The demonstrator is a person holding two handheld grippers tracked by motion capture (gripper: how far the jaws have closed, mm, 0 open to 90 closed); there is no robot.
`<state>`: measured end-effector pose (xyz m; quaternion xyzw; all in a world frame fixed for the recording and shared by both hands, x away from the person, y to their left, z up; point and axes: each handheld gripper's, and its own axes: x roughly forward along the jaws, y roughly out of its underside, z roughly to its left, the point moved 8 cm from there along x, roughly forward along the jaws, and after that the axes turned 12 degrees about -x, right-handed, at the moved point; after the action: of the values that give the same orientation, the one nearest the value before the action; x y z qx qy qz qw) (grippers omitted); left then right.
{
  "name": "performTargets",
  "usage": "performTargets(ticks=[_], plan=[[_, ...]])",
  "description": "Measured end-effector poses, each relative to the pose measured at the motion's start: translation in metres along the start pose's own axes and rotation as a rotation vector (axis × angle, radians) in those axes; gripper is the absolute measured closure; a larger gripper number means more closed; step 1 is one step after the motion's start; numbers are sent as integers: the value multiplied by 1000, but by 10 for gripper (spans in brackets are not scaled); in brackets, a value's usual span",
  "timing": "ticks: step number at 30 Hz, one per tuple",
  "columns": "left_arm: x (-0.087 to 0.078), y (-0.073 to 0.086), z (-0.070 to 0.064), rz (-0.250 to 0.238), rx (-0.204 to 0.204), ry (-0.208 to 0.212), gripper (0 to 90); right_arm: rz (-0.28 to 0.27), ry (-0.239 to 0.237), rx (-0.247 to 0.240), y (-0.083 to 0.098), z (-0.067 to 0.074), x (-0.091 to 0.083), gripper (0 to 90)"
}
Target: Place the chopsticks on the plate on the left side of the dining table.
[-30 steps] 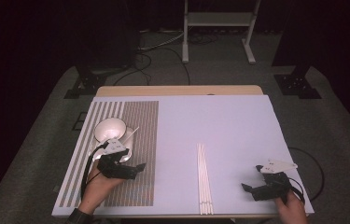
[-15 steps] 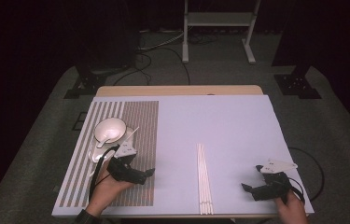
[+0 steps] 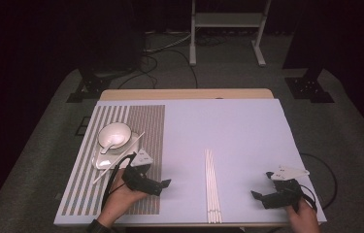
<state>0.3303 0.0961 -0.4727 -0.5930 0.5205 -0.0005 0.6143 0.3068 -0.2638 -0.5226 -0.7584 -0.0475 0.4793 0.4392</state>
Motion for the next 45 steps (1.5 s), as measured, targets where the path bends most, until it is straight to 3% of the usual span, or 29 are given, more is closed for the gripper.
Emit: performTargets(ticks=[22, 45], plan=[[32, -2, -41, 30, 22, 54, 1, 0, 0, -1, 0, 0, 0, 67], [80, 5, -82, 83, 55, 57, 1, 0, 0, 0, 0, 0, 0, 67]])
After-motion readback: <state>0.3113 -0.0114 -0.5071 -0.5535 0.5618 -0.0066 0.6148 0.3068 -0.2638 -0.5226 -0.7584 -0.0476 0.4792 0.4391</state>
